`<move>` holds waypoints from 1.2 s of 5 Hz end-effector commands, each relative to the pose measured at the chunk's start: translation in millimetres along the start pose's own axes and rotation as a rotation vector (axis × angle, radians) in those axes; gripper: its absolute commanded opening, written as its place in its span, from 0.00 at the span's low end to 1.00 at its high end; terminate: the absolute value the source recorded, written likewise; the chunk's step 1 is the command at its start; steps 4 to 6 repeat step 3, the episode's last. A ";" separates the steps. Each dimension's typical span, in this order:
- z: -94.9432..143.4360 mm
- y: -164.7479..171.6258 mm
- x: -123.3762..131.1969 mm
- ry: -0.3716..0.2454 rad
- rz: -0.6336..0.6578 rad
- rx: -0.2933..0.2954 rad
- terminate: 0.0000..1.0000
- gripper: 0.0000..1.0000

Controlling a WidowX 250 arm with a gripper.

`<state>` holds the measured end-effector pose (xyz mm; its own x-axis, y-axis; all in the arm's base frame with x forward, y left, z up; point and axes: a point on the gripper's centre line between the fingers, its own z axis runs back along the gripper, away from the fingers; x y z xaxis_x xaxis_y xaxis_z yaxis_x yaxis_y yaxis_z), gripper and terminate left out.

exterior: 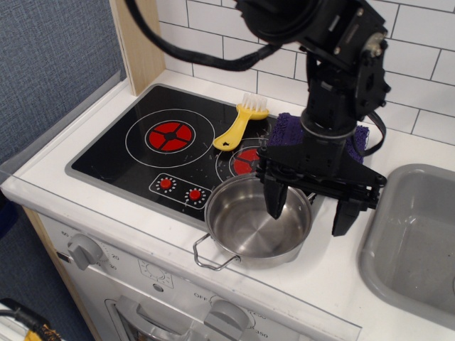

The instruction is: Move the pot to the front of the purple cloth.

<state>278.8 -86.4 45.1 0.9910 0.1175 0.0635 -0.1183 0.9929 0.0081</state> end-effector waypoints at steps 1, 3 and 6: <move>16.1 3.3 12.1 -0.068 -0.086 0.033 0.00 1.00; 16.1 3.3 12.1 -0.068 -0.086 0.033 1.00 1.00; 16.1 3.3 12.1 -0.068 -0.086 0.033 1.00 1.00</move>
